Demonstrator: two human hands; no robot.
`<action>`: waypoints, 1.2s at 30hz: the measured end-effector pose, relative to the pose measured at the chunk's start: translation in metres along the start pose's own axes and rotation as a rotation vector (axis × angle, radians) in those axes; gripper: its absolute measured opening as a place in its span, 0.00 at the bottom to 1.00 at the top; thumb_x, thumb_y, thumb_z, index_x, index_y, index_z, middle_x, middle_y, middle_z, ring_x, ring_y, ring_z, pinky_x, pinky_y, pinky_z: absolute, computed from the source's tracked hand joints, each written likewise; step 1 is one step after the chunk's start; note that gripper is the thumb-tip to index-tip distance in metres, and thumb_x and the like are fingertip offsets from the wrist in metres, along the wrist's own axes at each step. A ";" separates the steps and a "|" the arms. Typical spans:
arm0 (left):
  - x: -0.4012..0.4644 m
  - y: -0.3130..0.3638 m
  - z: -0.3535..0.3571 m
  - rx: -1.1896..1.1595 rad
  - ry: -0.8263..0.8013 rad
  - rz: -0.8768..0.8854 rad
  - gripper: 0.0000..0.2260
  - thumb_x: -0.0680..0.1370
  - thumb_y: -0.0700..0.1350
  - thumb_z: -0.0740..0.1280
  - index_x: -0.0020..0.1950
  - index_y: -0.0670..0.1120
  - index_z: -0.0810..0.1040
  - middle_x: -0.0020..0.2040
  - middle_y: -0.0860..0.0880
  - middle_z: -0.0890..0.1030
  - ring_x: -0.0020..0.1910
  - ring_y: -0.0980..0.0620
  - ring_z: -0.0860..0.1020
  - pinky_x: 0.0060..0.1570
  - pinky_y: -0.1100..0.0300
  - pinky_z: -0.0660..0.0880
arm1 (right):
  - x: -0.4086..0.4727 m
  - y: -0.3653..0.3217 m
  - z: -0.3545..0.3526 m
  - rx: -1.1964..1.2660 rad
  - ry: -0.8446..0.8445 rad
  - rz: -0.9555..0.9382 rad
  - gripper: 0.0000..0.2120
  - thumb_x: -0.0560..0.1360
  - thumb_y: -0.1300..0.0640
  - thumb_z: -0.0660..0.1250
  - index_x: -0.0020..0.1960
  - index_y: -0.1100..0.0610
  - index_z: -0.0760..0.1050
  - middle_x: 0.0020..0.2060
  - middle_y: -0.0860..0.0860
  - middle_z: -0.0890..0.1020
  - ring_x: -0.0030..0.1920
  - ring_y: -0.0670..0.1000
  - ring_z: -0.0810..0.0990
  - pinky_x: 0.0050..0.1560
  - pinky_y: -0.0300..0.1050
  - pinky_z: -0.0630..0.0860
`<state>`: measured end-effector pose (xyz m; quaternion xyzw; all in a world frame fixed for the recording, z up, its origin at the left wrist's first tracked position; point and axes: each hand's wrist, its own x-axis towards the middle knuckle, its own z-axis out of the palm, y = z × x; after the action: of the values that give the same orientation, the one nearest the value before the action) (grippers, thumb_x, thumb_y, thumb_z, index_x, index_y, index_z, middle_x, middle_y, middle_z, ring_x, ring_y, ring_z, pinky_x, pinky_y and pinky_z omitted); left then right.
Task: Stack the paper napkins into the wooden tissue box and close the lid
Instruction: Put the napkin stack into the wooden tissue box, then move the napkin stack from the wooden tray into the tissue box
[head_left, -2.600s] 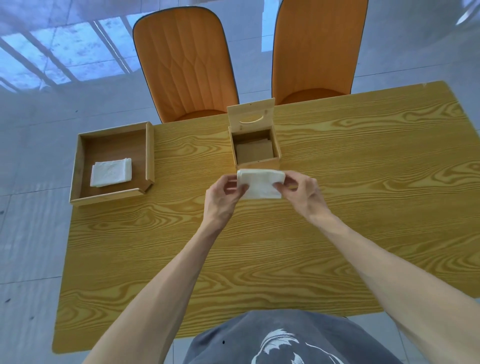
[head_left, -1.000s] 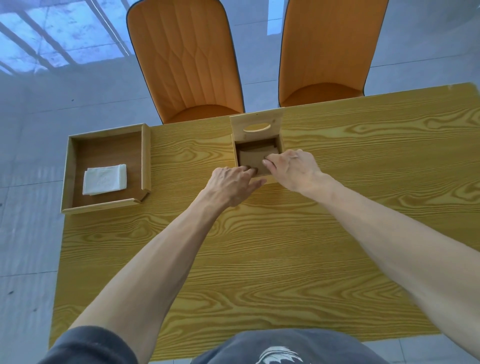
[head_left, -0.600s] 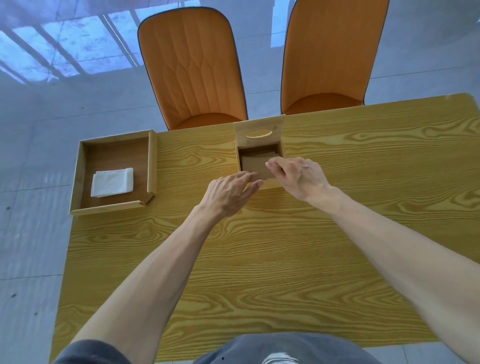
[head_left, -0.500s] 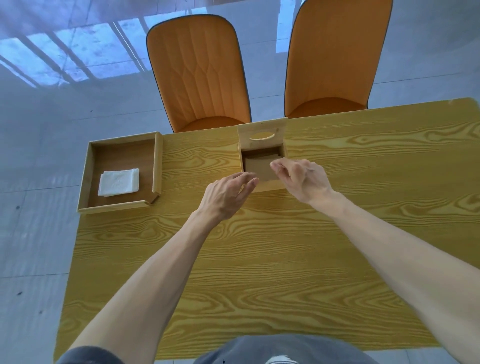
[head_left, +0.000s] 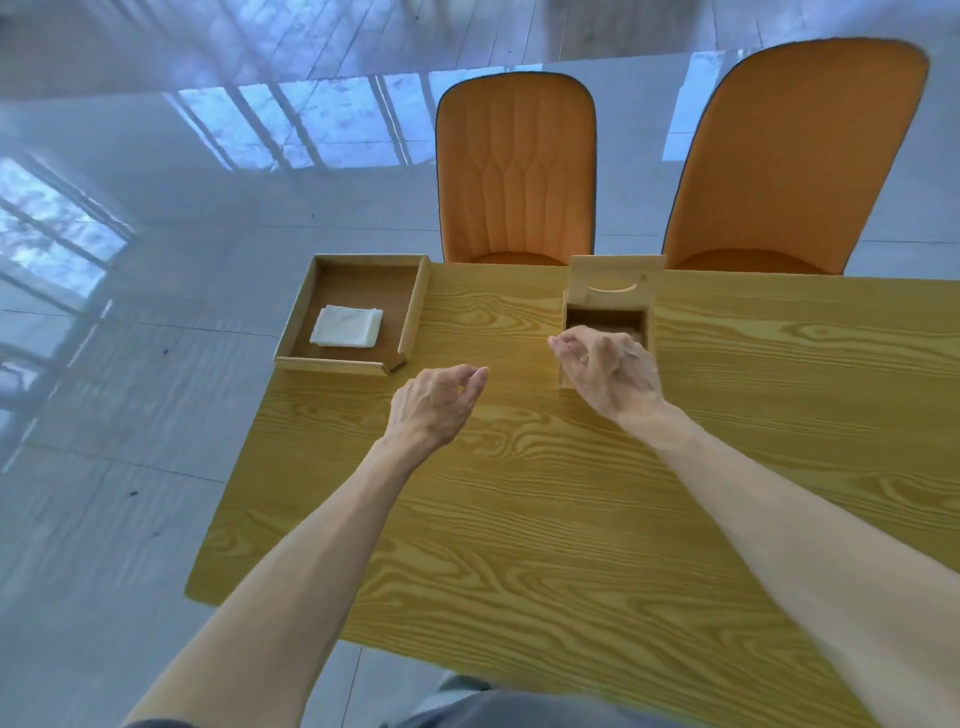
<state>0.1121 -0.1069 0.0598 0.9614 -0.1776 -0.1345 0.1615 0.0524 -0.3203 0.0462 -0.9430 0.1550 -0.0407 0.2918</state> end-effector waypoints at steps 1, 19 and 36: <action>-0.003 -0.007 -0.004 -0.013 0.008 -0.028 0.20 0.83 0.61 0.56 0.64 0.54 0.81 0.54 0.46 0.86 0.52 0.42 0.83 0.43 0.54 0.73 | 0.000 -0.008 0.003 0.003 -0.013 -0.006 0.22 0.81 0.40 0.55 0.60 0.51 0.80 0.51 0.49 0.86 0.52 0.53 0.84 0.51 0.49 0.78; 0.045 -0.163 -0.069 -0.109 0.053 -0.165 0.18 0.82 0.57 0.59 0.63 0.51 0.81 0.57 0.47 0.85 0.54 0.43 0.82 0.46 0.53 0.74 | 0.047 -0.160 0.106 0.076 -0.134 0.067 0.16 0.80 0.47 0.62 0.61 0.54 0.80 0.53 0.51 0.86 0.51 0.54 0.83 0.49 0.50 0.79; 0.123 -0.229 -0.077 -0.302 -0.058 -0.329 0.22 0.82 0.54 0.59 0.74 0.47 0.72 0.69 0.44 0.77 0.68 0.43 0.75 0.65 0.48 0.72 | 0.120 -0.211 0.180 0.322 -0.265 0.339 0.17 0.79 0.54 0.64 0.65 0.59 0.77 0.57 0.56 0.83 0.55 0.59 0.82 0.59 0.56 0.79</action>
<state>0.3158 0.0689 0.0231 0.9380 -0.0010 -0.2118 0.2743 0.2526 -0.0963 0.0141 -0.8420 0.2625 0.1081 0.4586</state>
